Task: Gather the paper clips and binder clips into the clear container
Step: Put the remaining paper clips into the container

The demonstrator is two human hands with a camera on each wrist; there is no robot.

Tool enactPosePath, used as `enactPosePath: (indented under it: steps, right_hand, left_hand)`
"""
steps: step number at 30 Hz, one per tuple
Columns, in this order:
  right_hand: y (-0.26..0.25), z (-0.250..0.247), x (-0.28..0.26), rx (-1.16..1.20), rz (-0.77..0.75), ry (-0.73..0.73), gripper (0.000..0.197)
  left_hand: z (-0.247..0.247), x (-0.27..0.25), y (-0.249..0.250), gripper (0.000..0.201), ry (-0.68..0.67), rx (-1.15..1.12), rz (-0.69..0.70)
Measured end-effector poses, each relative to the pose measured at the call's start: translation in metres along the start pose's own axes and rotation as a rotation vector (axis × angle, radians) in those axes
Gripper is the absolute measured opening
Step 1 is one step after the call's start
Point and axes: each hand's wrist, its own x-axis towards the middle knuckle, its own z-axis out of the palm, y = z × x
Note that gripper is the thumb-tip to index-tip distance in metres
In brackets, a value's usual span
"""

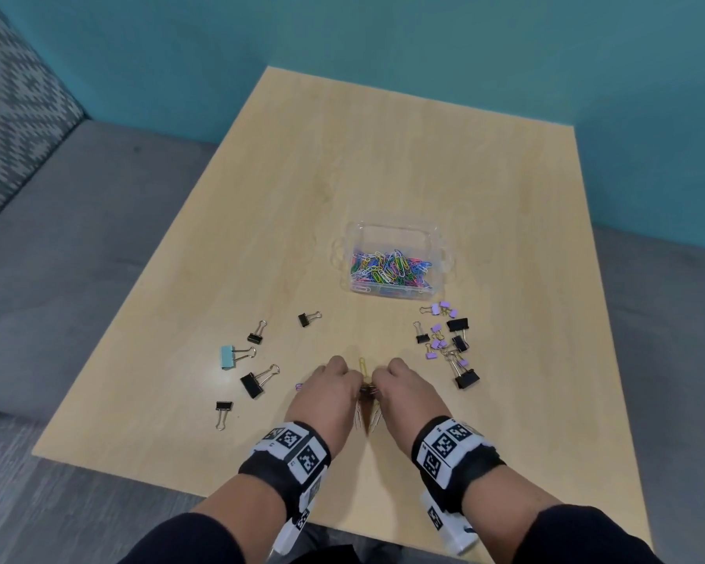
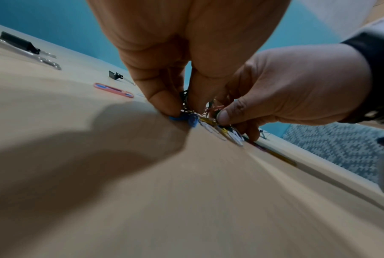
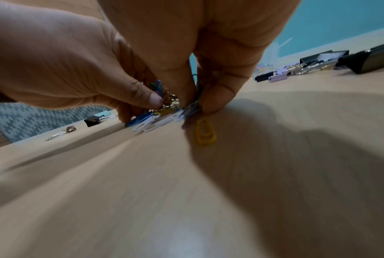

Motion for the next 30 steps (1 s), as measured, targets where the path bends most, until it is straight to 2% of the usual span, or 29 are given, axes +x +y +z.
enactPosePath:
  steps: [5,9,11,13,18,22,26,28,30]
  right_hand:
    - [0.009,-0.004,0.0,-0.027,-0.011,0.0,0.021]
    - [0.014,-0.016,-0.001,0.035,-0.002,-0.035,0.004]
    - [0.016,-0.027,-0.002,0.11,0.017,-0.066,0.011]
    - [0.017,-0.041,-0.001,0.189,0.041,-0.097,0.011]
    - [0.027,-0.071,0.017,0.612,0.274,-0.22,0.008]
    - [0.041,-0.107,0.059,0.645,0.295,-0.087,0.01]
    - [0.048,-0.138,0.102,0.43,0.232,0.063,0.002]
    - [0.044,-0.147,0.115,0.322,0.219,0.114,0.004]
    - [0.04,-0.149,0.122,0.324,0.218,0.13,0.007]
  left_hand:
    - [-0.002,0.0,-0.005,0.021,0.027,-0.036,-0.028]
    - [-0.007,0.001,-0.01,0.007,0.003,-0.094,-0.073]
    - [-0.014,0.003,-0.012,0.009,-0.005,-0.206,-0.111]
    - [-0.025,0.006,-0.013,0.01,-0.028,-0.335,-0.149]
    - [-0.059,0.028,-0.016,0.015,-0.124,-0.822,-0.305]
    - [-0.093,0.076,-0.017,0.011,-0.001,-0.849,-0.287]
    - [-0.116,0.125,-0.004,0.012,0.123,-0.852,-0.267]
    - [-0.119,0.141,0.003,0.014,0.14,-0.863,-0.258]
    - [-0.116,0.149,0.008,0.012,0.143,-0.93,-0.249]
